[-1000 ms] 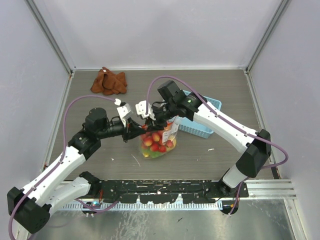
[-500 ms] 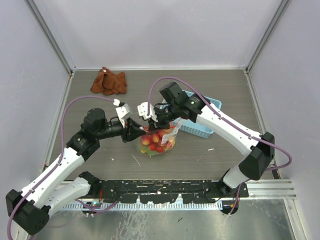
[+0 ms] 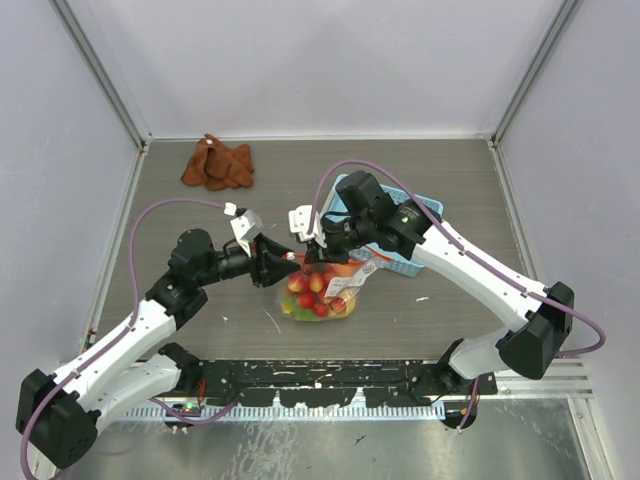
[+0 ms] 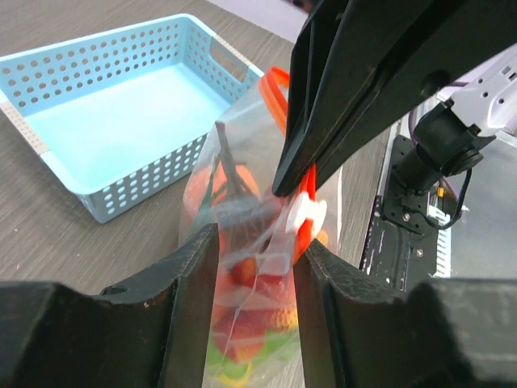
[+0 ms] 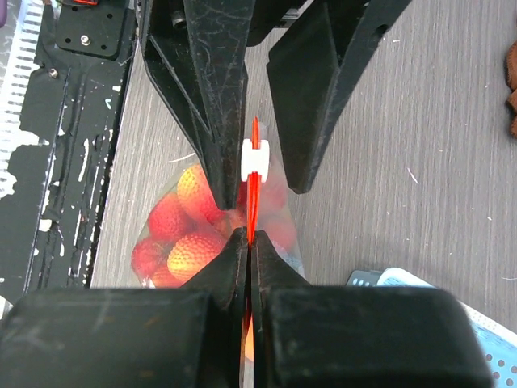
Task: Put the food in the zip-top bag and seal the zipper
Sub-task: Zip the zipper food storage bag at the center of the board.
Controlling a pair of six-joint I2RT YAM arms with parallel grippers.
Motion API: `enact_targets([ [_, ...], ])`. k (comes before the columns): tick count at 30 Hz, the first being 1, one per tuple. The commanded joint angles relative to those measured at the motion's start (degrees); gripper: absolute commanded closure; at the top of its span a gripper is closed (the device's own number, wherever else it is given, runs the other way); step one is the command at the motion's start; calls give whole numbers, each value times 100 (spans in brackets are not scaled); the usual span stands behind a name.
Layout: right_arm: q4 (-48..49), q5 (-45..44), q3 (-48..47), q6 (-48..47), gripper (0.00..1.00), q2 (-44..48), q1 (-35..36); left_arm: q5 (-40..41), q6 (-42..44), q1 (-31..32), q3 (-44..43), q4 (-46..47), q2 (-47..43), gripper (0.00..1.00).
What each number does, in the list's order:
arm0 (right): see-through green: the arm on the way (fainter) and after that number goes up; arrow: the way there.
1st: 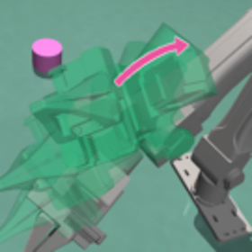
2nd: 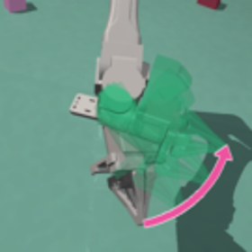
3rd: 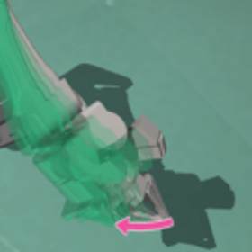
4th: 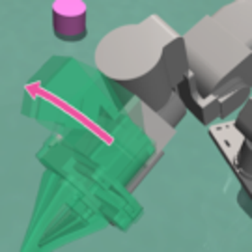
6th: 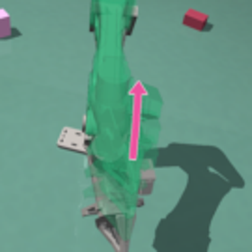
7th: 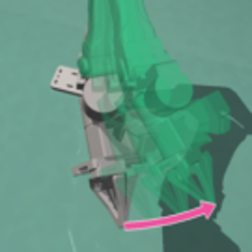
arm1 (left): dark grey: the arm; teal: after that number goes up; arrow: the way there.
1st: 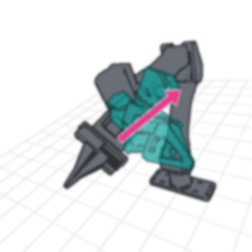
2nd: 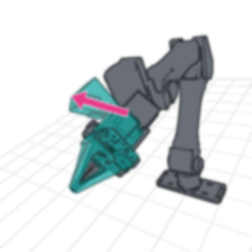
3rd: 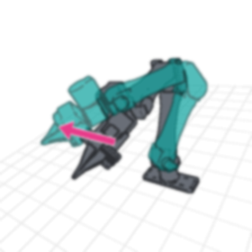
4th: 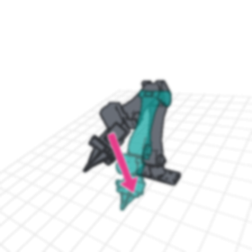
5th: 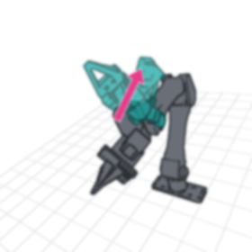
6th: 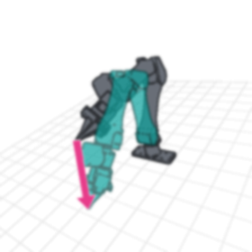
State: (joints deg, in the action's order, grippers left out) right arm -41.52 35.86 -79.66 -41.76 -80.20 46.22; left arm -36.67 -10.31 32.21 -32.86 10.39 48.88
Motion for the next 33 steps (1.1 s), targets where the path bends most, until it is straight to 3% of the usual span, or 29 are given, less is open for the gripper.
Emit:
enact_targets([
  [1,693,158,46,258,99,351,-12,-38,-166,64,-10,992,107,58],
  [4,723,152,103,297,99,374,-16,-128,-183,99,-8,1141,175,63],
  [8,754,155,139,334,99,403,-16,-276,-144,137,6,1157,223,83],
  [10,807,138,178,348,99,445,-16,-365,-122,145,23,1126,206,87],
  [12,913,108,243,373,99,505,-14,-345,-127,166,59,1099,154,86],
  [15,1026,138,310,399,99,577,-16,-156,-134,172,140,1088,76,72],
  [20,1073,141,339,420,99,619,-16,0,-132,181,229,1071,91,71],
  [23,1073,154,345,437,99,620,-16,-16,-127,189,188,1079,164,79],
  [27,1072,229,397,485,93,605,-16,-182,-72,190,63,1075,248,99],
  [33,1346,357,417,786,74,608,-16,-222,2,211,48,943,159,100],
])
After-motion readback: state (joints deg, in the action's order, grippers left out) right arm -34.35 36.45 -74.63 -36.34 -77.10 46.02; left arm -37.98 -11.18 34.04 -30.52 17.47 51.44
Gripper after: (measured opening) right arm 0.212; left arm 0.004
